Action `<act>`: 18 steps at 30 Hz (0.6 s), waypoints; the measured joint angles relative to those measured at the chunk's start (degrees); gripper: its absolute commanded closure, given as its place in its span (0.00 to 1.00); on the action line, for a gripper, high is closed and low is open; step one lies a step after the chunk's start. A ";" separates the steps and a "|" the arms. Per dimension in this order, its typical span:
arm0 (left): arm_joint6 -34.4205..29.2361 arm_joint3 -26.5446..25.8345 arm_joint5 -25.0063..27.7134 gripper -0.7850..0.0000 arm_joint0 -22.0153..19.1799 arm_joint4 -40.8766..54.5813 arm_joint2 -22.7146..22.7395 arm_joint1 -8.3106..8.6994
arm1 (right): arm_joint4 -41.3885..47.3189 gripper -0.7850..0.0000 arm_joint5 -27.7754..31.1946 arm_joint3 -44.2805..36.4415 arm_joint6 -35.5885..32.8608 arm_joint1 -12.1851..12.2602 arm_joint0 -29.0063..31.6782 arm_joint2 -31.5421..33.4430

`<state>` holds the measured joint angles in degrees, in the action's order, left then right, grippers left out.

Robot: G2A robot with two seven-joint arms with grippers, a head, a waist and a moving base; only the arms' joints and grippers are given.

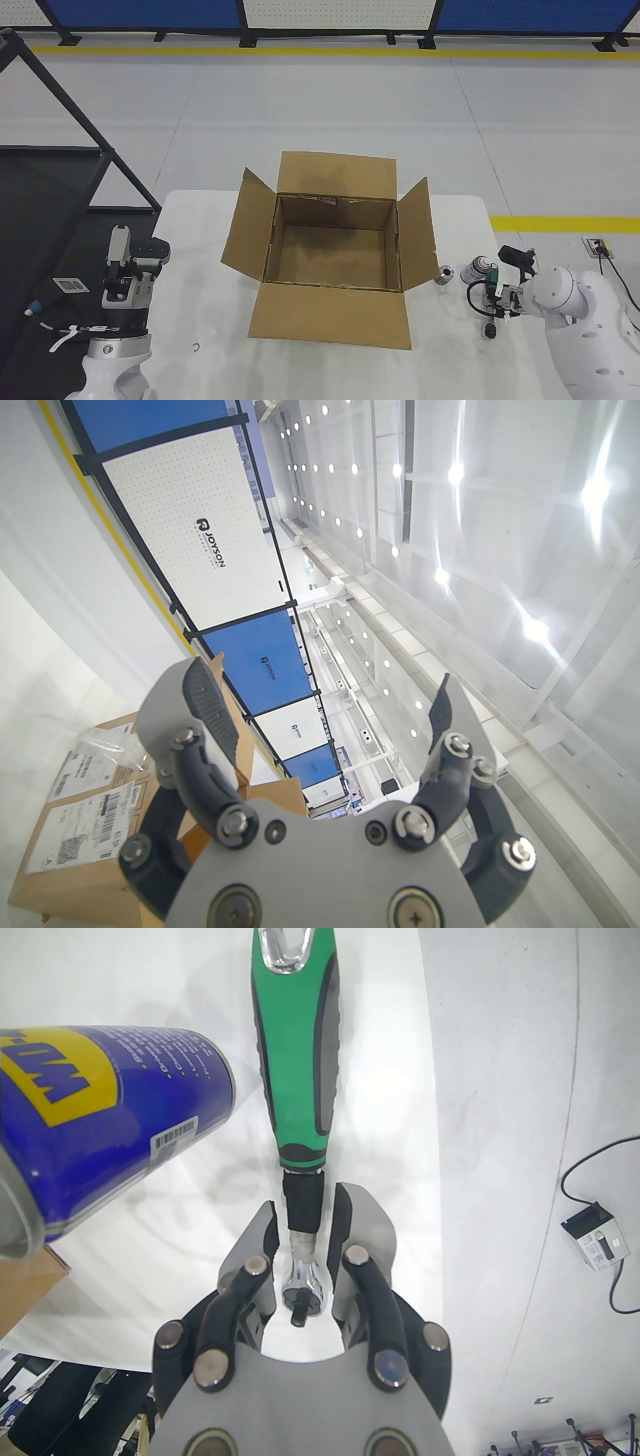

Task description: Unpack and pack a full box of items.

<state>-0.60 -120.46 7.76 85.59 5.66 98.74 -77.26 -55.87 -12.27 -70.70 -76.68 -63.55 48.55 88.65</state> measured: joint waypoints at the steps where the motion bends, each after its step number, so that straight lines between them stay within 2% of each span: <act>1: 0.00 0.00 0.00 0.00 0.00 0.00 0.00 0.00 | 0.09 0.67 0.00 -0.21 0.00 0.06 0.11 0.11; 7: 0.00 0.00 0.00 0.00 0.00 0.00 0.00 0.00 | 1.62 0.56 0.24 -5.18 0.20 0.65 3.11 2.37; 11: 0.00 0.00 0.00 0.00 0.00 0.00 0.00 0.00 | 3.37 0.49 -0.18 -11.80 0.20 1.11 7.39 5.08; 14: 0.00 0.00 0.00 0.00 0.00 0.00 0.00 0.00 | 5.86 0.34 0.28 -16.75 0.34 1.41 10.67 7.51; 18: 0.00 0.00 0.00 0.00 0.00 0.00 0.00 0.00 | 10.33 0.09 2.25 -23.03 0.51 1.67 14.77 10.31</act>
<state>-0.60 -120.46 7.76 85.59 5.66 98.74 -77.26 -45.54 -10.02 -93.73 -76.17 -61.87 63.32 98.96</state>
